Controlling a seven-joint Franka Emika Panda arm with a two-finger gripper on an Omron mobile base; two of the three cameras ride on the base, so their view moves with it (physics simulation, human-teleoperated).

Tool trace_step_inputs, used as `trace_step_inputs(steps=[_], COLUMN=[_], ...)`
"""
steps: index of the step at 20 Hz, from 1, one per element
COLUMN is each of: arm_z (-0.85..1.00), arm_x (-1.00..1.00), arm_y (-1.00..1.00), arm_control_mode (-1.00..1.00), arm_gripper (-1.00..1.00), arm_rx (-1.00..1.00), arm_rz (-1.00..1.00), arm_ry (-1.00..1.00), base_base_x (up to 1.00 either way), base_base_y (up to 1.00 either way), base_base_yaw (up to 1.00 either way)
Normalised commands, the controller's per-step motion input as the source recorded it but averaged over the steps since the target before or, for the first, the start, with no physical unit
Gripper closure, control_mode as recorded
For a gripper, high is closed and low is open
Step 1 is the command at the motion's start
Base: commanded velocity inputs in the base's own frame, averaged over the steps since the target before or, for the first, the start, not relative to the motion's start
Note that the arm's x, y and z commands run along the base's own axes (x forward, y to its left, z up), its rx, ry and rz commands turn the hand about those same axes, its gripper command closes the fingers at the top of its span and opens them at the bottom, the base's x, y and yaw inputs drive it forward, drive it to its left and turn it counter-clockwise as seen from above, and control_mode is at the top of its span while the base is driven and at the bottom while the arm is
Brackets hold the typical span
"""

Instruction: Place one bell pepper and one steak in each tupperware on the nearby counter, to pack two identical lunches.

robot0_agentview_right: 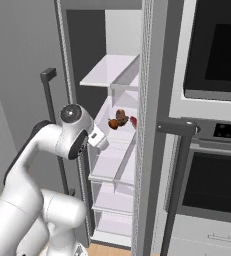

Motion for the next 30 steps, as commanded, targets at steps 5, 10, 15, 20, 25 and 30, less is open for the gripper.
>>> trace_step_inputs(steps=[5, 10, 15, 20, 25, 30], arm_z=[-0.04, -0.08, -0.02, -0.02, -0.23, -0.30], arm_x=[0.61, 0.53, 0.47, 0.46, 0.39, 0.43], arm_y=[-0.10, -0.17, -0.14, -0.15, -0.17, -0.06], arm_control_mode=[-1.00, -1.00, -1.00, -1.00, -1.00, -1.00], arm_gripper=[-1.00, -1.00, -1.00, -1.00, -1.00, -1.00], arm_rx=[0.01, 0.00, 0.00, 0.01, 0.02, 0.01], arm_rz=[-0.06, -0.07, -0.05, -0.02, 0.00, 0.00], arm_ry=[0.00, 0.00, 0.00, 0.00, 0.02, 0.00], base_base_x=[0.00, 0.00, 0.00, 0.00, 0.00, 0.00], base_base_y=[0.00, 0.00, 0.00, 0.00, 0.00, 0.00], base_base_yaw=[0.00, 0.00, 0.00, 0.00, 0.00, 0.00])
